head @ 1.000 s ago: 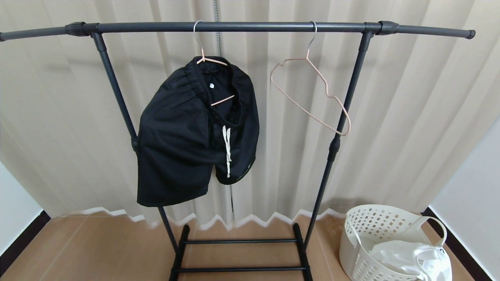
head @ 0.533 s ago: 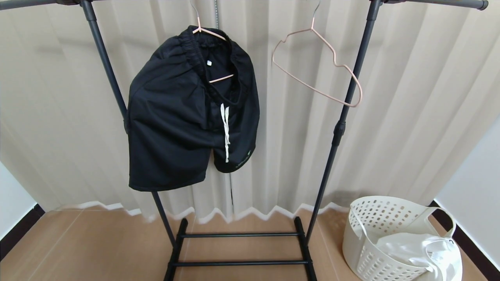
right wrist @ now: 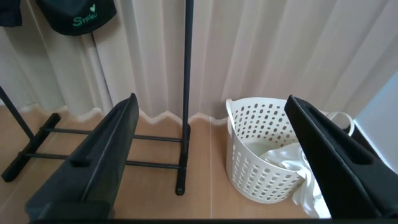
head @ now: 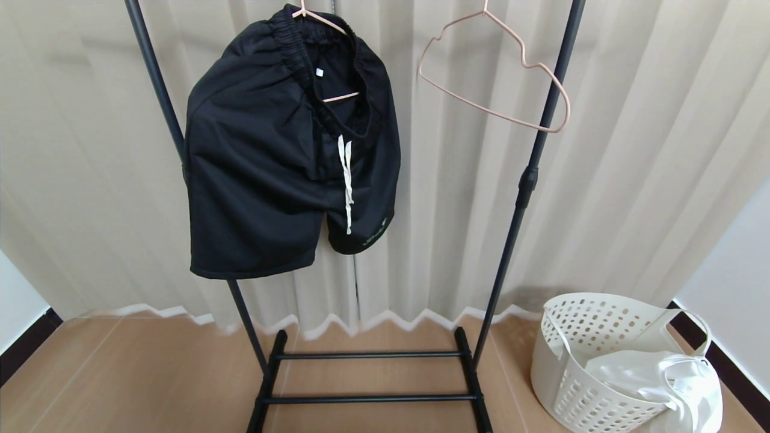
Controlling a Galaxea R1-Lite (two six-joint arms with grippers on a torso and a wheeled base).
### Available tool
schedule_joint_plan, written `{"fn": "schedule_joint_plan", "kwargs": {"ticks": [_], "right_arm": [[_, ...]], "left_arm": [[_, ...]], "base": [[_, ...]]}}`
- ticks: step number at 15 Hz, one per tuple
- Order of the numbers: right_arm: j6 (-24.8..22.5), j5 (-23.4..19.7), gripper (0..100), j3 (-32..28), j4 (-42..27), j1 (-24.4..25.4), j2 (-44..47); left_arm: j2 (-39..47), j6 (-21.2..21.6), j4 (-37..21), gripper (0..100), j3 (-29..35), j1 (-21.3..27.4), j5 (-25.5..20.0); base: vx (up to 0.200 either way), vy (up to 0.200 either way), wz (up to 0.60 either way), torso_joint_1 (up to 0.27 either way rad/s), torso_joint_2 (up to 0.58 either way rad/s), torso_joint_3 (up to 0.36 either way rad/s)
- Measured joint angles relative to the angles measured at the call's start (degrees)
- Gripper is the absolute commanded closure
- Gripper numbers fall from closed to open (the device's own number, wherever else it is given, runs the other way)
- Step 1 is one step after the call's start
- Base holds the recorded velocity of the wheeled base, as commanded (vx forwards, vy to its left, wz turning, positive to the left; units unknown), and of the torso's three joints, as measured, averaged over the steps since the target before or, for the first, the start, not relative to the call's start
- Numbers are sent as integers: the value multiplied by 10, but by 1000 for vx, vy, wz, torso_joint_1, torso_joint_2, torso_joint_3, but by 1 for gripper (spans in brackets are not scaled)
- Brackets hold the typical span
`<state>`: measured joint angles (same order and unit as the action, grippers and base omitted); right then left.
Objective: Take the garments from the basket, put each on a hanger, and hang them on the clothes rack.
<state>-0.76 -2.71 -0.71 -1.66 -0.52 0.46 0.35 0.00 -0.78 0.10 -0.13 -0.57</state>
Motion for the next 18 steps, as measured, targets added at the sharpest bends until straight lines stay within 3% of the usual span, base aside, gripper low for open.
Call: {"fn": "schedule_joint_plan", "kwargs": {"ticks": [3,14,18], "right_arm": [[1,0,0,0,0,0,0],[1,0,0,0,0,0,0],[1,0,0,0,0,0,0]], "left_arm": [[0,0,0,0,0,0,0],[0,0,0,0,0,0,0],[0,0,0,0,0,0,0]], "base": [[0,0,-600,1,7,5],[0,-200,0,1,3,4],[150,-50,0,-2,2,0]]}}
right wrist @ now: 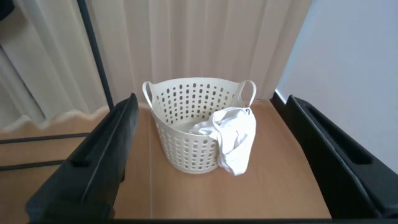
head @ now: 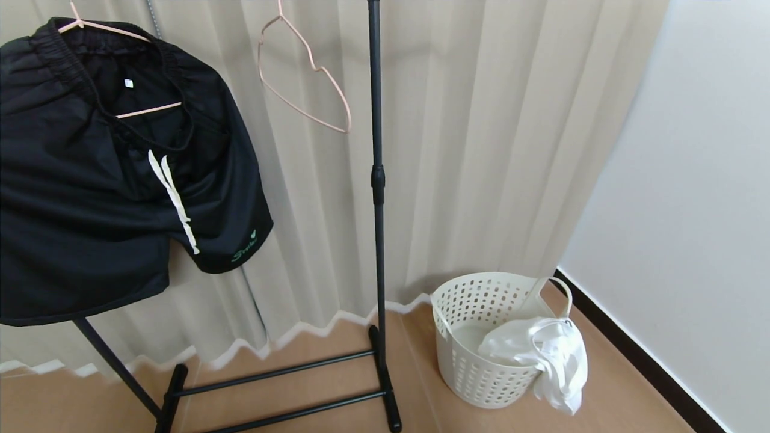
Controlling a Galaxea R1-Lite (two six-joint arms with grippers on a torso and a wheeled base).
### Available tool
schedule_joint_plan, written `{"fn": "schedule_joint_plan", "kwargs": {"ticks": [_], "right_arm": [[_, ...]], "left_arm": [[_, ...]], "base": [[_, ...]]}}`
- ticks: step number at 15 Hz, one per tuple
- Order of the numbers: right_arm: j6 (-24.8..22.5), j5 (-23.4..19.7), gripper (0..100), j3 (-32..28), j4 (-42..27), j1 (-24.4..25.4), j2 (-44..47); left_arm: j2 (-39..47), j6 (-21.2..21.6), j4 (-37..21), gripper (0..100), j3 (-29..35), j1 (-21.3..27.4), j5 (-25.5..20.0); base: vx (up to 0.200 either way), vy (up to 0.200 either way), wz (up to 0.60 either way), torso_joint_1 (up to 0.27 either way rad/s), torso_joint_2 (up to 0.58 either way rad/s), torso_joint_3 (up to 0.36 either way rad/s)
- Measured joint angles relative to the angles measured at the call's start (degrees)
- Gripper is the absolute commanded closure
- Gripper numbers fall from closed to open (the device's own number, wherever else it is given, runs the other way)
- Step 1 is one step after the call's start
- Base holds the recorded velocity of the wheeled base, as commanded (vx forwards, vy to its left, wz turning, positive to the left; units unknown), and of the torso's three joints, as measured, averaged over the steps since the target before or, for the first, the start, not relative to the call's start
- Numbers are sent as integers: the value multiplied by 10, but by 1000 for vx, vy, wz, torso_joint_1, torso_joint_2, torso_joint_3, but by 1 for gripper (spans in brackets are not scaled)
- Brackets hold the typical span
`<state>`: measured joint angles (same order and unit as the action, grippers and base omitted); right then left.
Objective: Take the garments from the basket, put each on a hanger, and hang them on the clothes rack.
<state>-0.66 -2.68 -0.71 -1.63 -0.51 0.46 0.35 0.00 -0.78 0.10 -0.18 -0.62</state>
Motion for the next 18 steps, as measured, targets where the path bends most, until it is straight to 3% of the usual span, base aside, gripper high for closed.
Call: {"fn": "schedule_joint_plan", "kwargs": {"ticks": [3,6,8,12,18], "right_arm": [[0,0,0,0,0,-1,0],[0,0,0,-1,0,0,0],[0,0,0,0,1,0,0],[0,0,0,0,0,0,0],[0,1,0,0,0,0,0]], "left_arm": [[0,0,-1,0,0,1,0],[0,1,0,0,0,0,0],[0,0,0,0,0,0,0],[0,1,0,0,0,1,0],[0,6,0,0,0,-1,-1]], "base": [[0,-200,0,6,2,1],[0,0,-600,-2,84,77],[0,0,0,-2,139,129],[200,0,0,-5,32,32],[0,0,0,0,0,0]]}}
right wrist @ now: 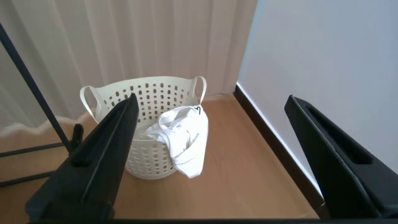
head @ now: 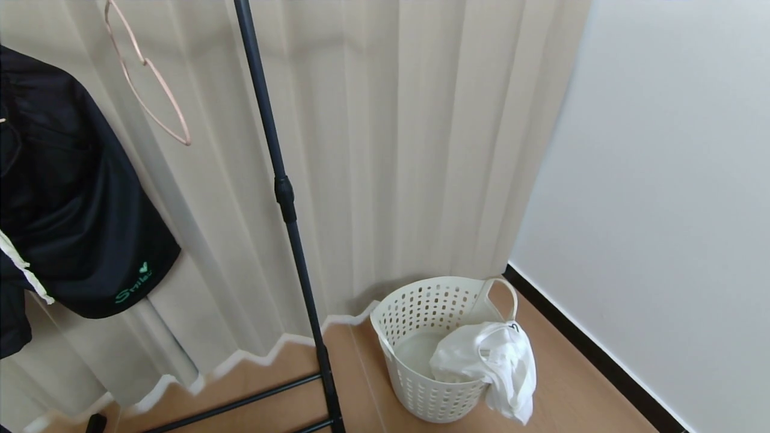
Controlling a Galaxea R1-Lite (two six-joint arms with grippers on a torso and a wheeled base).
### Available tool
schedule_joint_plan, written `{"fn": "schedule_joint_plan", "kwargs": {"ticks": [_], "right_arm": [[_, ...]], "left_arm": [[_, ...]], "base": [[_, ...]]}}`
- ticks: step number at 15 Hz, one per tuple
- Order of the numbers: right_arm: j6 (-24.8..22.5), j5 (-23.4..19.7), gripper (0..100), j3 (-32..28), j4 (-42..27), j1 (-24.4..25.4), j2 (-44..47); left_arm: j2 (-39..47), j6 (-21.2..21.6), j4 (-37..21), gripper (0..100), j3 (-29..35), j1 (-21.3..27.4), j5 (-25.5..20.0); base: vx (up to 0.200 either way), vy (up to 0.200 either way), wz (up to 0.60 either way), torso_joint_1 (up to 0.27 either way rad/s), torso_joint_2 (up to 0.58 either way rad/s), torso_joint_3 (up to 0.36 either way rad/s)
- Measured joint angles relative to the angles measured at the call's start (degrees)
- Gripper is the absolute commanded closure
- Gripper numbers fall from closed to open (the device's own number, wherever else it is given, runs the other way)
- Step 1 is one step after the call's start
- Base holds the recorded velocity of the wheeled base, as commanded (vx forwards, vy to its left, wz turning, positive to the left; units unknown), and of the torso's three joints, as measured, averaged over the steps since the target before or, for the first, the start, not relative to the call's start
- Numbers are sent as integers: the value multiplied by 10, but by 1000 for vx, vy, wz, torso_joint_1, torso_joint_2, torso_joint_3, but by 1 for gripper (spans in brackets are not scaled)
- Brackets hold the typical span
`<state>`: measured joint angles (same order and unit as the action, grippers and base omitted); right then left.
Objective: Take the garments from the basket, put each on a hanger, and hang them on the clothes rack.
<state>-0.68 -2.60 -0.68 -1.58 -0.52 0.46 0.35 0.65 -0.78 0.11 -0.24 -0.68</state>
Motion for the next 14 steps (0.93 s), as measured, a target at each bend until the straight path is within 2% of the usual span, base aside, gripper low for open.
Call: {"fn": "schedule_joint_plan", "kwargs": {"ticks": [4,10,14], "right_arm": [[0,0,0,0,0,0,0],[-1,-1,0,0,0,0,0],[-1,-1,0,0,-1,0,0]], "left_arm": [[0,0,0,0,0,0,0],[0,0,0,0,0,0,-1],[0,1,0,0,0,0,-1]], "base": [[0,0,0,2,2,-59],[0,0,0,1,2,-186],[0,0,0,2,142,-58]]}}
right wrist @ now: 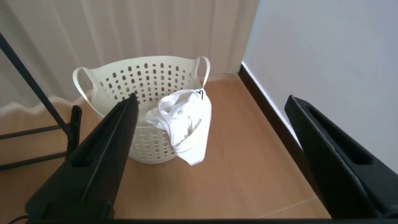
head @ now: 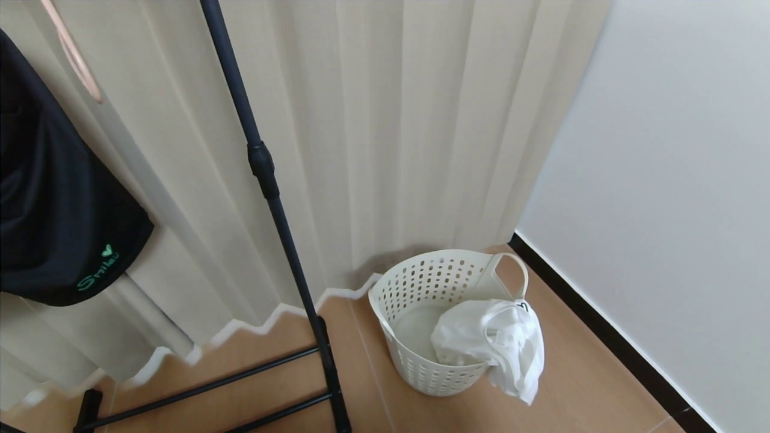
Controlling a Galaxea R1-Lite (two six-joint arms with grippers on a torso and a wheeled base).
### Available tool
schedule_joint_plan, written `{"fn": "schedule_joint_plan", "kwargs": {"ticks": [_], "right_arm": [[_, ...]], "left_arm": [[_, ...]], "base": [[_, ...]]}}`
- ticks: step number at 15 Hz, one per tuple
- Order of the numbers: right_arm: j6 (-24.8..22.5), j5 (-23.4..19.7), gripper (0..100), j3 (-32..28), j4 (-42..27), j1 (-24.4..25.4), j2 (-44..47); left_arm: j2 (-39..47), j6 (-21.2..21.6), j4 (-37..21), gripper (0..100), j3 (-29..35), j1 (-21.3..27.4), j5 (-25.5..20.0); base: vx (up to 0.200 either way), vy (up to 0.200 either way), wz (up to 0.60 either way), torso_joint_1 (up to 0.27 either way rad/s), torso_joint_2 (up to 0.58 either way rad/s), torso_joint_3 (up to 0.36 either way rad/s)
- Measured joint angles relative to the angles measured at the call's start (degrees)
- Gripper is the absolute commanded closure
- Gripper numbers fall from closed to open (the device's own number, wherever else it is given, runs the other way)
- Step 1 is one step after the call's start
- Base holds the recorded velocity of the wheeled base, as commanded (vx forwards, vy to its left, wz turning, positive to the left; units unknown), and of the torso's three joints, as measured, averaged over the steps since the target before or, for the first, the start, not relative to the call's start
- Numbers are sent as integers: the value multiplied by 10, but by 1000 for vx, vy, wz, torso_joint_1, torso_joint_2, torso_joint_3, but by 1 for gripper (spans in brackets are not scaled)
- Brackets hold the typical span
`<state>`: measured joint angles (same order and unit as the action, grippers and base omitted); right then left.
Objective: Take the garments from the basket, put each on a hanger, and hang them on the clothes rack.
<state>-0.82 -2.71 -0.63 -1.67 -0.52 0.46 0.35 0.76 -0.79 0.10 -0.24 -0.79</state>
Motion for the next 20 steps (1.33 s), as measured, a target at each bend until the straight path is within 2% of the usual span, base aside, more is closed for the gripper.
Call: {"fn": "schedule_joint_plan", "kwargs": {"ticks": [20], "right_arm": [[-1,0,0,1,1,0,0]], "left_arm": [[0,-3,0,0,0,0,1]], "base": [[0,0,0,3,8,-192]]}}
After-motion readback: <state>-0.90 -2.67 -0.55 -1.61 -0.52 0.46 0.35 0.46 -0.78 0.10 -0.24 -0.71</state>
